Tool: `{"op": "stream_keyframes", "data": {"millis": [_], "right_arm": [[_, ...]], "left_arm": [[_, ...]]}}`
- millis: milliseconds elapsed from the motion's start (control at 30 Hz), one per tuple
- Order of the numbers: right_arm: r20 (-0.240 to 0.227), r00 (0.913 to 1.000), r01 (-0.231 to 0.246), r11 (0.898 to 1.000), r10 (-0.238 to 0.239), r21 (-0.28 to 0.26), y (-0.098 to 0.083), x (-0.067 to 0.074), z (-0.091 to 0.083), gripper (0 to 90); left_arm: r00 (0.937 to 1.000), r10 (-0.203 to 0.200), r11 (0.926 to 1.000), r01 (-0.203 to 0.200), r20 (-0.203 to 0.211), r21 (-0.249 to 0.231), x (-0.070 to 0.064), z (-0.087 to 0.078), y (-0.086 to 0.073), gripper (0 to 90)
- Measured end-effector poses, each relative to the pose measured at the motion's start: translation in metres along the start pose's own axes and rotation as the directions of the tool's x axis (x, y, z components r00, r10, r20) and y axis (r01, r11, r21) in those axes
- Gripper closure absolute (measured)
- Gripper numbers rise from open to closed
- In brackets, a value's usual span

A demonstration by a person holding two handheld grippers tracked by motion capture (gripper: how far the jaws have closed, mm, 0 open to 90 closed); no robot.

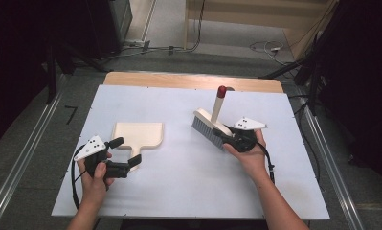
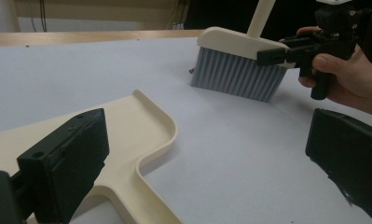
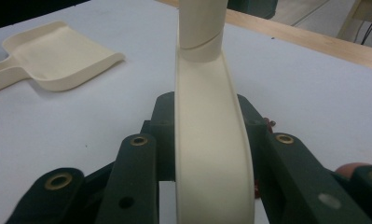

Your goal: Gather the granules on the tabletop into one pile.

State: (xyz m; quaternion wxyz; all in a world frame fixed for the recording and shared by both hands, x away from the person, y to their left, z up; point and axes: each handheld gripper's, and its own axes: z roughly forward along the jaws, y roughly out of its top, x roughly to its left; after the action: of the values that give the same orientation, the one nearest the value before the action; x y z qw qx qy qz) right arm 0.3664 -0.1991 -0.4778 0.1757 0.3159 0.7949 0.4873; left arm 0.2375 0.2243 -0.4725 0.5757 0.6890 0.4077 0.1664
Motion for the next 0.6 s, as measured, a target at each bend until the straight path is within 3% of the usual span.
{"op": "stream_keyframes", "data": {"millis": [400,600], "right_arm": [[0.046,0.9985,0.031,1.000,-0.031,-0.001,0.0066,-0.0041,-0.0027,65.7],[0.043,0.9986,0.033,0.999,-0.032,-0.014,0.0102,-0.0034,-0.0070,65.7]], "left_arm": [[1.0000,-0.001,1.0000,0.001,-0.001,-0.001,-0.0002,-0.0004,0.0001,0.0],[1.0000,-0.001,1.0000,0.001,-0.002,0.000,-0.0004,-0.0005,0.0002,0.0]]}}
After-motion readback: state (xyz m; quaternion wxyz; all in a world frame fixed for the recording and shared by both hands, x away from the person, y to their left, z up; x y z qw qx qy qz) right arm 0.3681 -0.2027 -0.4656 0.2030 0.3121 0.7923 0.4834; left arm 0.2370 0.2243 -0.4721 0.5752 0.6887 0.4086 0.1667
